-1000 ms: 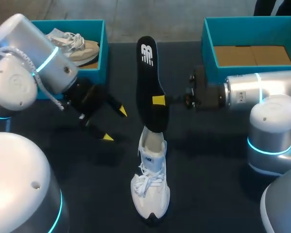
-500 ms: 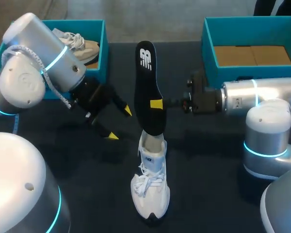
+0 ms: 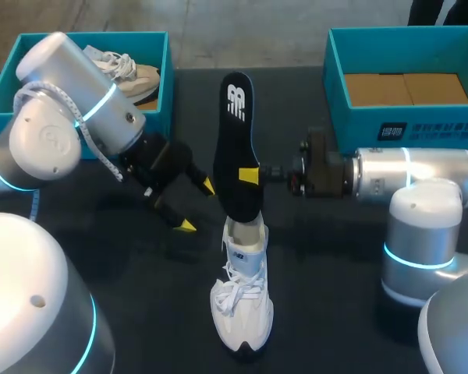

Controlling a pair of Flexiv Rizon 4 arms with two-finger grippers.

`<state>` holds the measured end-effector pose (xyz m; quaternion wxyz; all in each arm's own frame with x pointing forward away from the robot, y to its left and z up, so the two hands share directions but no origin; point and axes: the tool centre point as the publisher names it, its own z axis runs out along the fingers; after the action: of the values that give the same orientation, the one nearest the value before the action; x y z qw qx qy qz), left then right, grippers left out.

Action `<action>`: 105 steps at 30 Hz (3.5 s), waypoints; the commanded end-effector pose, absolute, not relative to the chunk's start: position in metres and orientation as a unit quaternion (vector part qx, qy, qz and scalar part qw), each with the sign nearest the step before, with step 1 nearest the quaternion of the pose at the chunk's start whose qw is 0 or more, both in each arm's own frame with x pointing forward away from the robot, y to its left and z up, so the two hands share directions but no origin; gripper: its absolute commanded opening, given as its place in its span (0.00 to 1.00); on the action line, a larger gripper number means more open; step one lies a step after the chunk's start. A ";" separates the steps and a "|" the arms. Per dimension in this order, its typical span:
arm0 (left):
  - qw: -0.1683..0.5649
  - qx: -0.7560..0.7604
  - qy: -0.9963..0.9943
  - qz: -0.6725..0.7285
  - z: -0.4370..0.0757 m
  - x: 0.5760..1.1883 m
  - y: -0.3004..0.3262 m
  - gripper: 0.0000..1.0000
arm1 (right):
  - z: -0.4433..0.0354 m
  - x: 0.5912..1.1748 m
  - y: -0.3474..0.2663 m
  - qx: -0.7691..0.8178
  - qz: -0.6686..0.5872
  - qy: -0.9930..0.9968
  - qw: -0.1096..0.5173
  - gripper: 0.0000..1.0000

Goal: Take the shoe out of the shoebox, open the shoe tongue, remove and reinsert the insole, then place the shoe into the shoebox

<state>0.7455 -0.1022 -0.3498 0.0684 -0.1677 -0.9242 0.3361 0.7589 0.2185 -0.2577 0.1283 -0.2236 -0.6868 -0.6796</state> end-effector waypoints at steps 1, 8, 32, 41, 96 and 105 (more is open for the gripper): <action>0.075 -0.165 -0.925 0.333 -0.357 0.747 -0.102 1.00 | -0.260 0.749 0.219 -0.232 -0.684 -0.682 0.116 0.00; 0.077 -0.164 -0.926 0.332 -0.358 0.747 -0.102 1.00 | -0.267 0.744 0.214 -0.244 -0.692 -0.672 0.102 0.00; 0.077 -0.164 -0.926 0.332 -0.358 0.747 -0.102 1.00 | -0.289 0.742 0.212 -0.295 -0.705 -0.642 0.058 0.00; 0.077 -0.164 -0.926 0.332 -0.358 0.747 -0.102 1.00 | -0.296 0.740 0.209 -0.302 -0.704 -0.640 0.056 0.00; 0.077 -0.164 -0.926 0.332 -0.358 0.747 -0.102 1.00 | -0.324 0.721 0.208 -0.314 -0.692 -0.645 0.075 0.00; 0.084 -0.163 -0.941 0.285 -0.364 0.743 -0.107 1.00 | -0.328 0.718 0.206 -0.318 -0.691 -0.645 0.079 0.00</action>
<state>0.7424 -0.0990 -0.3660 0.0832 -0.1634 -0.9349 0.3040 0.7204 0.2061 -0.3267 0.0786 -0.3178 -0.6432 -0.6922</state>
